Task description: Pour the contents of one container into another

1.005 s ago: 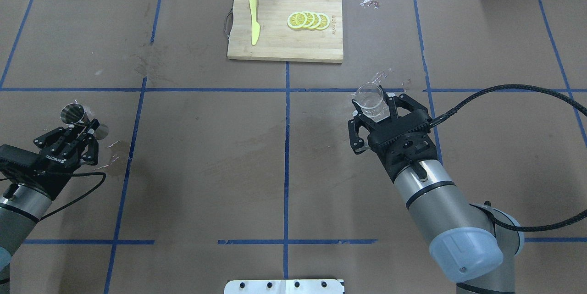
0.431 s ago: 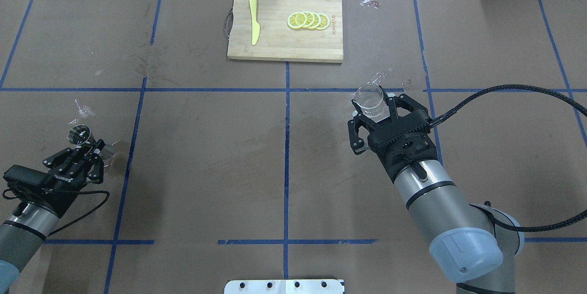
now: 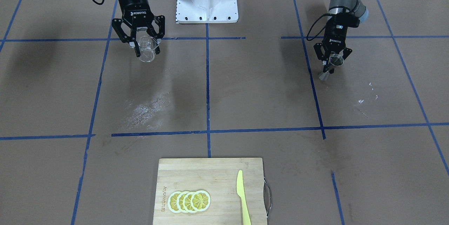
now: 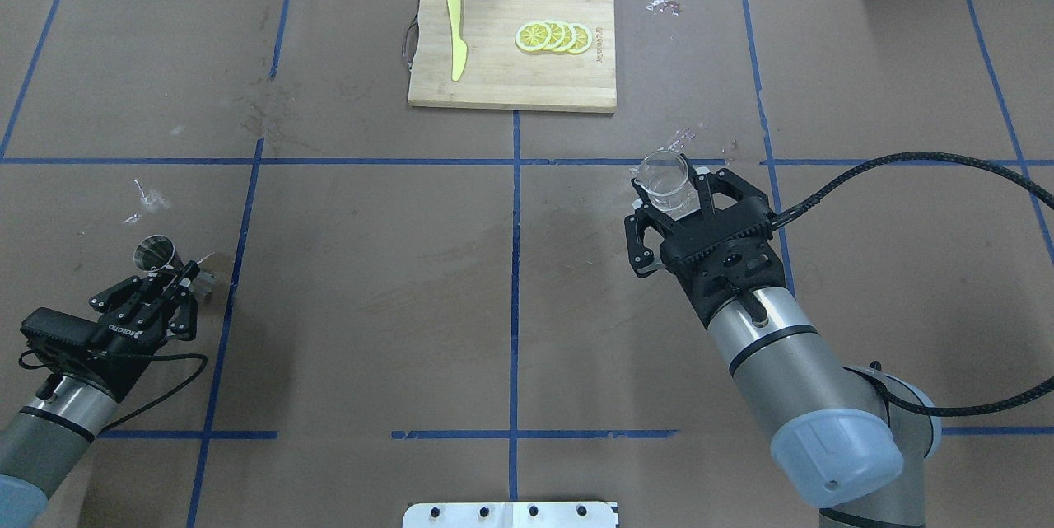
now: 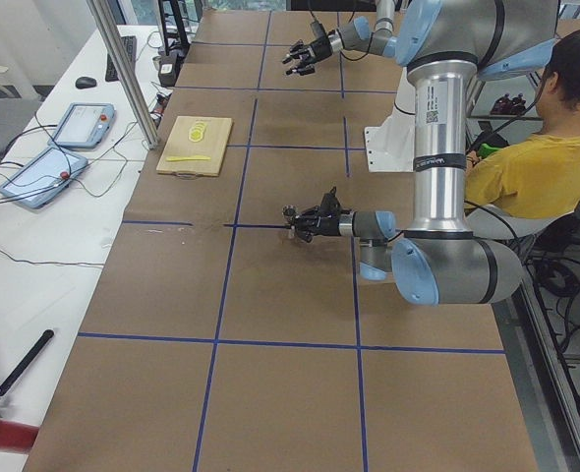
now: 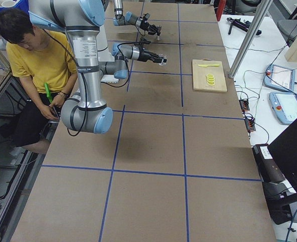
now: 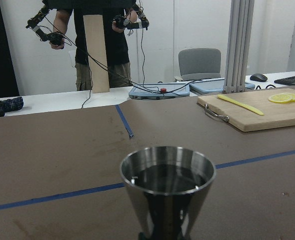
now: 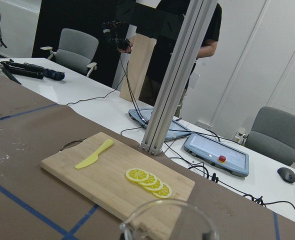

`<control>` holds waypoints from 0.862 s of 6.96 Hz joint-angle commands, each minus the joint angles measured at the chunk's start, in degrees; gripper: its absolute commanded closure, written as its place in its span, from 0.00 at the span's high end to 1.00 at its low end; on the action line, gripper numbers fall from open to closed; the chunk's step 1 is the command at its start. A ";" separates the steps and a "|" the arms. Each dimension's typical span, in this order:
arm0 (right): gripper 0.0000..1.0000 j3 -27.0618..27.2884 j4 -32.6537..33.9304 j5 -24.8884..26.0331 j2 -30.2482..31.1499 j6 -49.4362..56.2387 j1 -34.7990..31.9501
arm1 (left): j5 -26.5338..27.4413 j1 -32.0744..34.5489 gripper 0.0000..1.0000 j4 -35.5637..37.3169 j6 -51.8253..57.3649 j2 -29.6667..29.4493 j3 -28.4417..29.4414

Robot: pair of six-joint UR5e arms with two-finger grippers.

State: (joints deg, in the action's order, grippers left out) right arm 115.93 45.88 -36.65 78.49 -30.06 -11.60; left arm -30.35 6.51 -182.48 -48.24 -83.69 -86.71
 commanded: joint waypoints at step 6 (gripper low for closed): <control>0.00 0.00 0.00 0.09 0.00 0.00 0.00 | 0.38 -1.59 0.05 -0.06 -0.01 -1.65 1.10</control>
State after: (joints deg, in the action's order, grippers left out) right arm 115.89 45.88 -36.57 78.49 -30.06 -11.60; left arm -29.98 5.04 -182.55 -48.25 -85.26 -85.69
